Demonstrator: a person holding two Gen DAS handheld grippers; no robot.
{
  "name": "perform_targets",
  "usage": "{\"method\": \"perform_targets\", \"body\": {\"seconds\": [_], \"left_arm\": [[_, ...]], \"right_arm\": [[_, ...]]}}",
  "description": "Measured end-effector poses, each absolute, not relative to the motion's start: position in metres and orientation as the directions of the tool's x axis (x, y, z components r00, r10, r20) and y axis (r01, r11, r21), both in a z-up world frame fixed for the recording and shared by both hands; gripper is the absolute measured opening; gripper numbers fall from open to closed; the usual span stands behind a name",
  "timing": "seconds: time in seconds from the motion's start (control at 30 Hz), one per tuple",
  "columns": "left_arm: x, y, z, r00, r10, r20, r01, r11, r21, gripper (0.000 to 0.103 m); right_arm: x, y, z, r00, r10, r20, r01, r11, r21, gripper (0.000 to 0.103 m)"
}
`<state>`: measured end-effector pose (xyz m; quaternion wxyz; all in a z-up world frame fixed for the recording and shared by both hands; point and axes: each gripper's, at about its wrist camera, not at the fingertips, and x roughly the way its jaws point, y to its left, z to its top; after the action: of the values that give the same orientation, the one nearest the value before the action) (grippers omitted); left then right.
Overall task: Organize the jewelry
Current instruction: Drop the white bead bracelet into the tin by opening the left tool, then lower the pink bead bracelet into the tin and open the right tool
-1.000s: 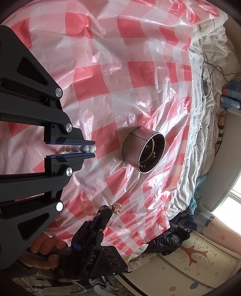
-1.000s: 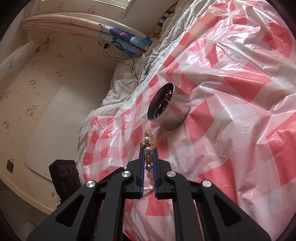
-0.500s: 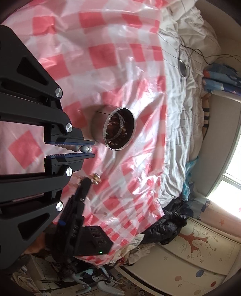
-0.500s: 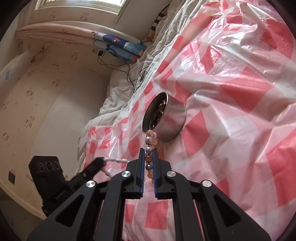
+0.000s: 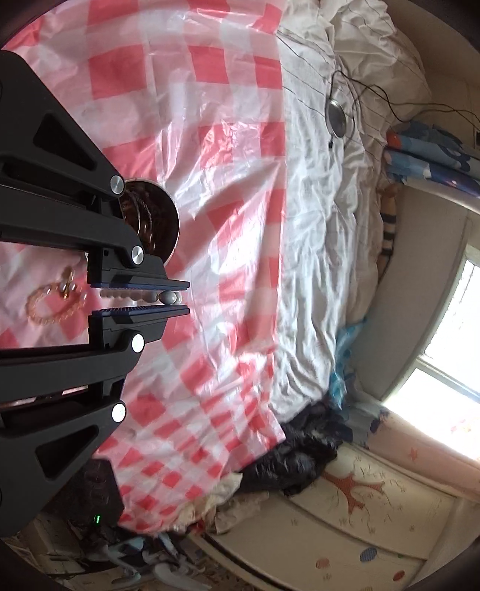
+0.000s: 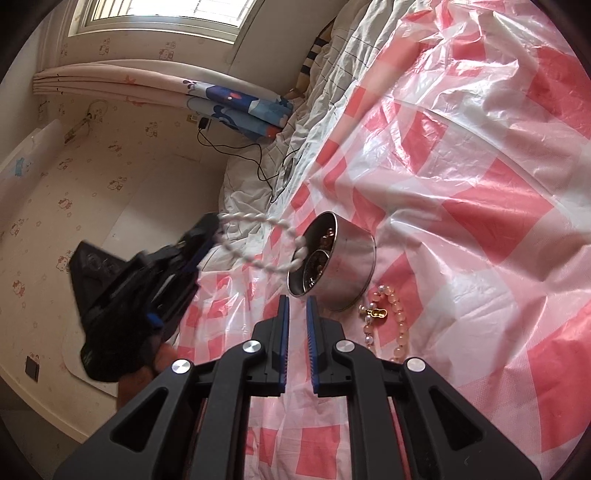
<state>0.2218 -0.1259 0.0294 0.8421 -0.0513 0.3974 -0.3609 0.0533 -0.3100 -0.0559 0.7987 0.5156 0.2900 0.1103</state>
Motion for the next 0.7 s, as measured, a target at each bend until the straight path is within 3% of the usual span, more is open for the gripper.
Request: {"method": "perform_targets", "body": {"seconds": [0.1,0.17,0.2,0.23,0.27,0.43,0.47,0.6,0.67,0.7], "left_arm": [[0.238,-0.13,0.0,0.43,-0.535,-0.728,0.498,0.812,-0.303,0.007],[0.245,-0.128,-0.013,0.404,-0.505,-0.763,0.472,0.829,-0.299,0.007],[0.244,-0.127,-0.013,0.411,-0.497,-0.764,0.474,0.833,-0.286,0.007],[0.242,-0.124,-0.011,0.421,-0.496,-0.759,0.479,0.832,-0.278,0.007],[0.239,-0.122,-0.007,0.431,-0.5,-0.751,0.486,0.83,-0.273,0.008],[0.225,-0.1,0.011,0.457,-0.532,-0.712,0.492,0.819,-0.296,0.024],[0.224,-0.097,0.011,0.455,-0.536,-0.711,0.489,0.818,-0.303,0.029],[0.215,-0.078,0.013,0.448,-0.543,-0.71,0.481,0.816,-0.32,0.034],[0.21,-0.068,0.015,0.448,-0.55,-0.705,0.476,0.814,-0.333,0.038],[0.208,-0.064,0.016,0.448,-0.554,-0.701,0.475,0.812,-0.339,0.039]], "right_arm": [[0.055,-0.312,-0.056,0.806,0.483,-0.343,0.117,0.438,0.891,0.011],[0.056,-0.31,-0.057,0.783,0.475,-0.401,0.153,0.479,0.865,0.011],[0.057,-0.307,-0.057,0.766,0.462,-0.447,0.177,0.517,0.838,0.016],[0.058,-0.303,-0.056,0.748,0.437,-0.5,0.203,0.566,0.799,0.033],[0.059,-0.297,-0.054,0.73,0.402,-0.553,0.228,0.62,0.751,0.042],[0.073,-0.256,-0.046,0.654,0.218,-0.725,0.229,0.856,0.463,0.063],[0.077,-0.246,-0.048,0.628,0.173,-0.759,0.223,0.894,0.388,0.063],[0.095,-0.21,-0.067,0.524,0.026,-0.851,0.162,0.978,0.129,0.062],[0.095,-0.21,-0.068,0.529,0.042,-0.847,0.154,0.977,0.145,0.045],[0.094,-0.215,-0.069,0.531,0.063,-0.845,0.166,0.97,0.177,0.028]]}}
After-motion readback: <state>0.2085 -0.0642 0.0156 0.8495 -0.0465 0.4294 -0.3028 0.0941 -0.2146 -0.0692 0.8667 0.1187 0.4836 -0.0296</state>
